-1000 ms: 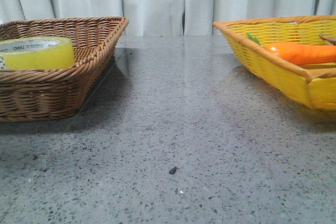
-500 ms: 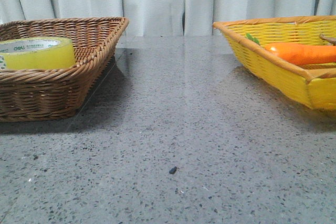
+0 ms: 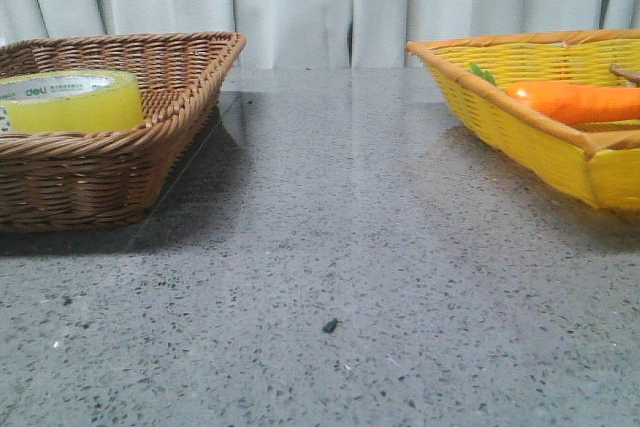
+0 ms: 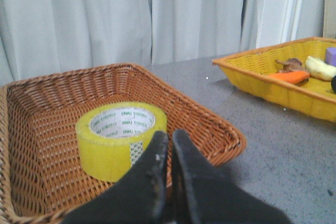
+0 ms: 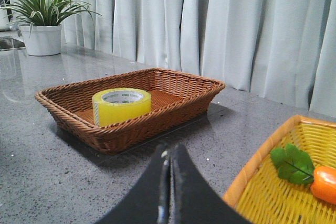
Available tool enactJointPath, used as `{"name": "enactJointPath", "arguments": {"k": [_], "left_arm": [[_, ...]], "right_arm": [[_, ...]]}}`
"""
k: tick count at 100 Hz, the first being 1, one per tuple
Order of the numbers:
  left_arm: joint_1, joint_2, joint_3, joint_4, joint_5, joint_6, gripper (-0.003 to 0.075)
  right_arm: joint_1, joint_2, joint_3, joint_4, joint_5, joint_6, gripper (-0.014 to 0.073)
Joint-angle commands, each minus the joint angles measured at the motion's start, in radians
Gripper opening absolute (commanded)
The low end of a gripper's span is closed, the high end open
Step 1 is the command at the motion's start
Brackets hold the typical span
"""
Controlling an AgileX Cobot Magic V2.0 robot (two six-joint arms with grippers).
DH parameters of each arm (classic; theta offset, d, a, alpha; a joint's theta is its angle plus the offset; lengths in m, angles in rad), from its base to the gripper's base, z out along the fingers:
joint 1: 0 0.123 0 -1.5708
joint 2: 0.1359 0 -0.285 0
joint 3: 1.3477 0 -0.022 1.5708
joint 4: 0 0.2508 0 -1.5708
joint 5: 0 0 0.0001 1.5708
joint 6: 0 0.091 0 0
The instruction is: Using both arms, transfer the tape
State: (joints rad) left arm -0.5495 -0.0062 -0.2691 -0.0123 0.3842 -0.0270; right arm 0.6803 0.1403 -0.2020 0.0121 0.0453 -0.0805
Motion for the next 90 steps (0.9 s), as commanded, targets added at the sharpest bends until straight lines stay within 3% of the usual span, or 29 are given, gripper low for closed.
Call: {"name": "enactJointPath", "arguments": {"k": [1, 35, 61, 90], "left_arm": [[0.002, -0.016, -0.015, -0.011, -0.074, -0.011, -0.0021], [0.032, -0.022, 0.053, 0.022, -0.103, -0.011, -0.0021], [0.291, -0.029, 0.165, 0.023, -0.297, -0.011, -0.0021], [0.496, -0.029, 0.283, -0.002, -0.281, -0.011, -0.0021]], "right_arm": [[-0.003, 0.009, -0.025, -0.012, -0.073, 0.000, -0.0056], [-0.003, 0.009, -0.025, -0.012, -0.073, 0.000, -0.0056], [-0.003, 0.009, -0.025, -0.012, -0.073, 0.000, -0.0056], [-0.003, 0.009, -0.025, -0.012, -0.073, 0.000, -0.0056]]}}
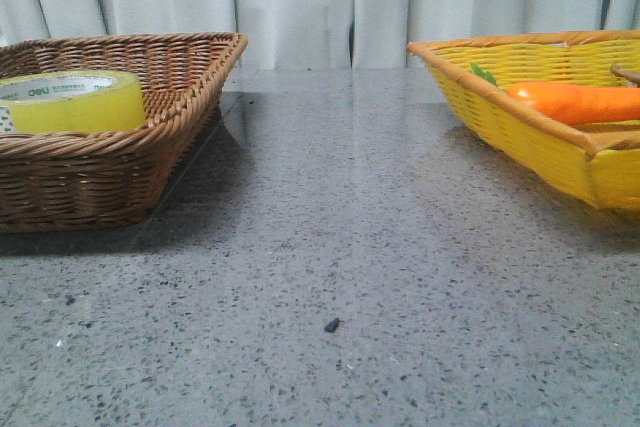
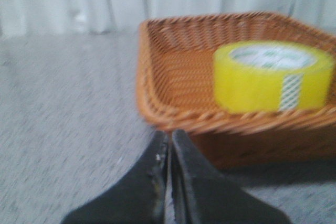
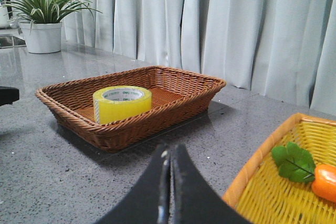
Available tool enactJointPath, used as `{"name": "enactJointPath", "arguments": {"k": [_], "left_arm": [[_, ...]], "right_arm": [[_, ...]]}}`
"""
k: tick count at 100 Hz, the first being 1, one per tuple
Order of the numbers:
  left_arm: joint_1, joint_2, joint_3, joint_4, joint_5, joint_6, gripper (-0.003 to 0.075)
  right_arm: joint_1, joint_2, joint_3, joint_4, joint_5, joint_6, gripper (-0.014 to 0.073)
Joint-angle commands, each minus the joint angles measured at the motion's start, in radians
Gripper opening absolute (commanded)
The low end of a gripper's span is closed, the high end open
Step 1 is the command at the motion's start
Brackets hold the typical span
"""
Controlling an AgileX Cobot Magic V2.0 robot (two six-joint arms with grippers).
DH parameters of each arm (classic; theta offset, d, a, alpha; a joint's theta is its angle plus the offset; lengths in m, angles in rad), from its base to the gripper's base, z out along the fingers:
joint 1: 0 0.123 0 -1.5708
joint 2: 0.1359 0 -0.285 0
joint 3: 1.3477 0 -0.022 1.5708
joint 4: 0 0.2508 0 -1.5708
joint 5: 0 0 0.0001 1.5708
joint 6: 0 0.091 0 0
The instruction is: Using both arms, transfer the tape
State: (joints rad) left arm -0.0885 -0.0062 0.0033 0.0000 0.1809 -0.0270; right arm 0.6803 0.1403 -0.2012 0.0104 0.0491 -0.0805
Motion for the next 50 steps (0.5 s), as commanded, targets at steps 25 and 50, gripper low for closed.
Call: {"name": "enactJointPath", "arguments": {"k": [25, 50], "left_arm": [[0.047, -0.029, 0.010, -0.014, 0.093, -0.011, -0.0021], [0.047, -0.029, 0.010, -0.014, 0.093, -0.011, -0.0021]], "right_arm": [[-0.003, 0.009, -0.025, -0.010, -0.076, 0.000, -0.0056], [-0.003, 0.009, -0.025, -0.010, -0.076, 0.000, -0.0056]]}}
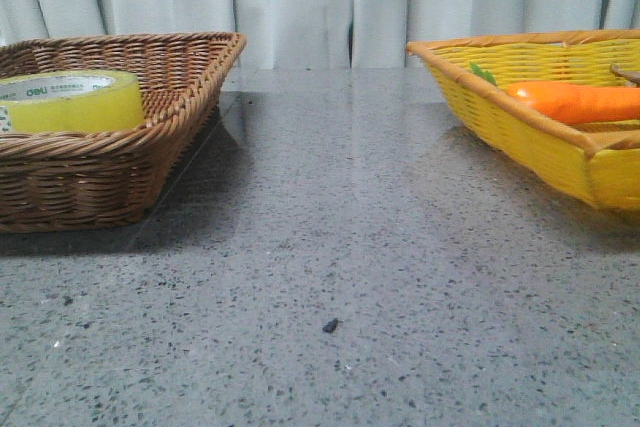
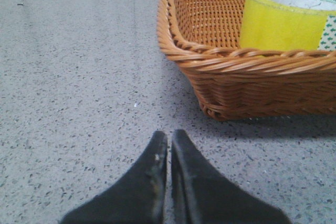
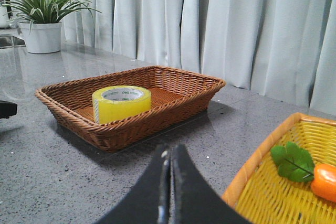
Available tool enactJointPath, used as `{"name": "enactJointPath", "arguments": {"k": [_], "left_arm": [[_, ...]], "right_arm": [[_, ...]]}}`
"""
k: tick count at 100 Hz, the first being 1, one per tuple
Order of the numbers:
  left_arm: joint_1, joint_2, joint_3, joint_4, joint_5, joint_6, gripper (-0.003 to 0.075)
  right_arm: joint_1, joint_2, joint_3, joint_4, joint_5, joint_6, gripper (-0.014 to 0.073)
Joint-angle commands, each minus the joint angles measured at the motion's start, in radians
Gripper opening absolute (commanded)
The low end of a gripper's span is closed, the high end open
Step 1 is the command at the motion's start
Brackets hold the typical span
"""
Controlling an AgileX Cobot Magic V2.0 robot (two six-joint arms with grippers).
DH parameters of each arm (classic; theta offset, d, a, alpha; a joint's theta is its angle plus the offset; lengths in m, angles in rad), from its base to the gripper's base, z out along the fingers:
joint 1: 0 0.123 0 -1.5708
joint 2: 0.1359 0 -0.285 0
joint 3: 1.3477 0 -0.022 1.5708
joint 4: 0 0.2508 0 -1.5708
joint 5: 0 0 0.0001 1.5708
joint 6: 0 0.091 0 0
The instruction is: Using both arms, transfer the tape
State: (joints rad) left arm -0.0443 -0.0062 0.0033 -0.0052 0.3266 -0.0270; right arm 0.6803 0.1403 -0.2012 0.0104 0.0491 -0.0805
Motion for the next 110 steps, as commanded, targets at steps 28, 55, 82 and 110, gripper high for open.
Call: {"name": "enactJointPath", "arguments": {"k": [28, 55, 82, 110], "left_arm": [[0.003, -0.029, 0.010, -0.009, -0.053, -0.011, -0.0021], [0.003, -0.029, 0.010, -0.009, -0.053, -0.011, -0.0021], [0.003, -0.029, 0.010, -0.009, -0.053, -0.011, -0.0021], [0.003, -0.029, 0.010, -0.009, -0.053, -0.011, -0.0021]], "right_arm": [[-0.003, 0.009, -0.025, -0.010, -0.076, 0.000, -0.0056], [-0.005, 0.007, -0.008, -0.010, -0.091, 0.000, -0.0056], [-0.171, 0.007, 0.122, -0.010, -0.300, 0.000, -0.0056], [-0.492, -0.032, 0.234, -0.010, -0.321, 0.051, -0.0056]]}}
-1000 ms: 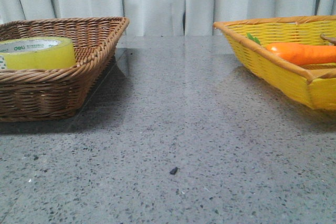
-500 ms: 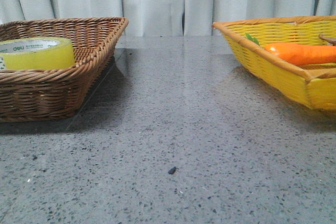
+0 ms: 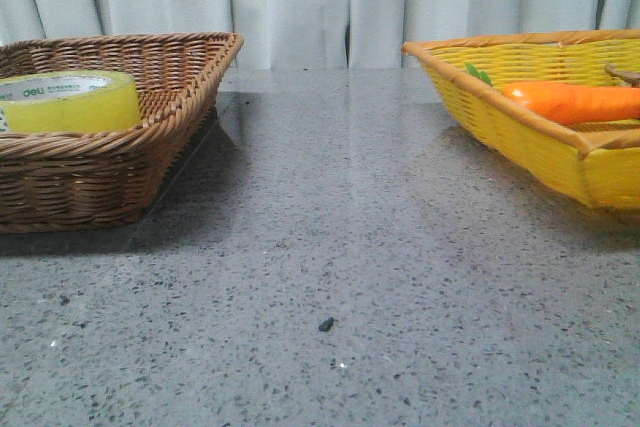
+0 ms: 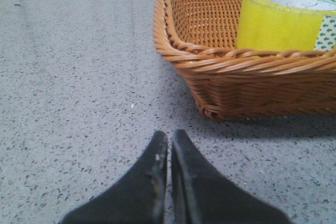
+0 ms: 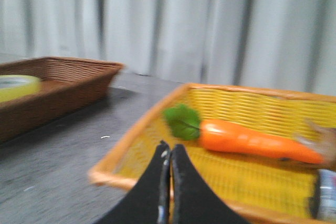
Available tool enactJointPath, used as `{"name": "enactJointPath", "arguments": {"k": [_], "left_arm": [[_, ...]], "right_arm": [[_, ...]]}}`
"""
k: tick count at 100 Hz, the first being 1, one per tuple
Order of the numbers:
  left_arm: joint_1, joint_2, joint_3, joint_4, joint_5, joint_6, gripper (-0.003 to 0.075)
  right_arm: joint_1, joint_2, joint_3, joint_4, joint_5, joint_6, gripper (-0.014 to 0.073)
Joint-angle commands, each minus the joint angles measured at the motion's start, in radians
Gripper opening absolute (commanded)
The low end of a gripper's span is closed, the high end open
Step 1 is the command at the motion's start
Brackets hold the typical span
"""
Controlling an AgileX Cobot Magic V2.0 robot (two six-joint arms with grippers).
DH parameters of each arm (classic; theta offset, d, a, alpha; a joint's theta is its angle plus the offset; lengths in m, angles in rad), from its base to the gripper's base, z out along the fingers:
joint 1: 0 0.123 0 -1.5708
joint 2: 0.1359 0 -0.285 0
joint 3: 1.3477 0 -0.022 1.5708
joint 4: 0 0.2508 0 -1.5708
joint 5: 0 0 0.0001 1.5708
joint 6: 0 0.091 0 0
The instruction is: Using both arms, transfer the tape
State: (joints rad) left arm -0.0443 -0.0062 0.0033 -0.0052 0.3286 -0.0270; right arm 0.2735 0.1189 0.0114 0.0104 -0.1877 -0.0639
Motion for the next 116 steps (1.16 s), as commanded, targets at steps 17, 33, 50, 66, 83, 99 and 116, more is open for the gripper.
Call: {"name": "enactJointPath", "arguments": {"k": [17, 33, 50, 66, 83, 99, 116], "left_arm": [[0.003, -0.029, 0.010, -0.009, -0.055, -0.011, -0.0021], [0.003, -0.029, 0.010, -0.009, -0.055, -0.011, -0.0021], [0.003, -0.029, 0.010, -0.009, -0.055, -0.011, -0.0021], [0.003, -0.029, 0.010, -0.009, -0.055, -0.011, -0.0021], [0.003, -0.029, 0.010, -0.009, -0.055, -0.011, -0.0021], [0.003, -0.029, 0.010, -0.009, -0.055, -0.011, -0.0021], [0.003, -0.029, 0.010, -0.009, -0.055, -0.011, -0.0021]], "right_arm": [[-0.233, -0.060, 0.020, -0.010, 0.075, 0.038, -0.0056], [-0.316, -0.134, 0.020, -0.010, 0.270, 0.038, -0.0056], [-0.331, -0.150, 0.020, -0.010, 0.422, 0.038, -0.0056], [-0.331, -0.150, 0.020, -0.010, 0.503, 0.038, -0.0056], [-0.331, -0.150, 0.020, -0.010, 0.503, 0.038, -0.0056], [-0.331, -0.150, 0.020, -0.010, 0.503, 0.038, -0.0056], [-0.331, -0.150, 0.020, -0.010, 0.503, 0.038, -0.0056]]}}
